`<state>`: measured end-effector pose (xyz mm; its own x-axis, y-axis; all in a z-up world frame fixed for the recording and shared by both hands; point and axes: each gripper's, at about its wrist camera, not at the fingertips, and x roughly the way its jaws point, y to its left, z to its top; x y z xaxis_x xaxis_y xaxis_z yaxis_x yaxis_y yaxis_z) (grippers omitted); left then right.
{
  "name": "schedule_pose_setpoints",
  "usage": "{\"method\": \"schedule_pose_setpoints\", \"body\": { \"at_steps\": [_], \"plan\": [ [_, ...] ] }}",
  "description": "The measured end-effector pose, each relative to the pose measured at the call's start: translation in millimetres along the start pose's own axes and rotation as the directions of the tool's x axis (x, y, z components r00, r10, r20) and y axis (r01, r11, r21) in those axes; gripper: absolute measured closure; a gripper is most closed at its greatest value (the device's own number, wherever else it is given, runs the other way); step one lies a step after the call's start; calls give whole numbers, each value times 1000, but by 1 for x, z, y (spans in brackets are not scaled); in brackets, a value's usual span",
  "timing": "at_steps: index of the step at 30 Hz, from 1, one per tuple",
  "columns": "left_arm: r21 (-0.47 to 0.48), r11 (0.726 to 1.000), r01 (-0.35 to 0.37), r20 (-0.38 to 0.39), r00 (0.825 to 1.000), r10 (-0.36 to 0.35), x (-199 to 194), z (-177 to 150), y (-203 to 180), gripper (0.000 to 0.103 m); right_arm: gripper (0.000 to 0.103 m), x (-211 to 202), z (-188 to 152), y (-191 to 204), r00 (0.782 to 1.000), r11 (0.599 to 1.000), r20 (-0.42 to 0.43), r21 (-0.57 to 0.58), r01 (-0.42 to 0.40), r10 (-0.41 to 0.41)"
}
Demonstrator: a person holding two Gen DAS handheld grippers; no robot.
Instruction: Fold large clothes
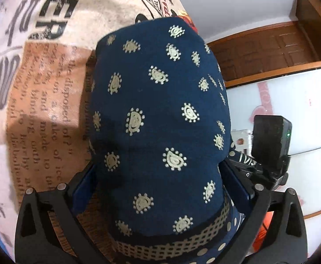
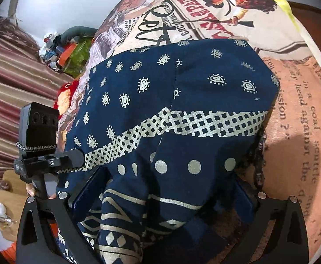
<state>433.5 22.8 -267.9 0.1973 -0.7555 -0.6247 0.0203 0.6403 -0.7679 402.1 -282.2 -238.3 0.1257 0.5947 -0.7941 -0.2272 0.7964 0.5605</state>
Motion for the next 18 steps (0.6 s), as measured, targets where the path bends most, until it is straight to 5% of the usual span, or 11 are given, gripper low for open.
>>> {"method": "schedule_pose_setpoints", "body": {
  "at_steps": [6,14,18],
  "plan": [
    [52,998,-21,19,1000,20,-6,-7,-12,15,9,1,1,0,1000,1000,-7,6,-18,18],
    [116,990,-84,79,994,75,-26,-16,-35,28,54,-15,-7,24,999,998,44,-64,6,-3],
    [141,986,-92,110,991,77,-49,-21,-43,30,60,-26,-9,44,997,993,77,-116,33,-24]
  ]
}}
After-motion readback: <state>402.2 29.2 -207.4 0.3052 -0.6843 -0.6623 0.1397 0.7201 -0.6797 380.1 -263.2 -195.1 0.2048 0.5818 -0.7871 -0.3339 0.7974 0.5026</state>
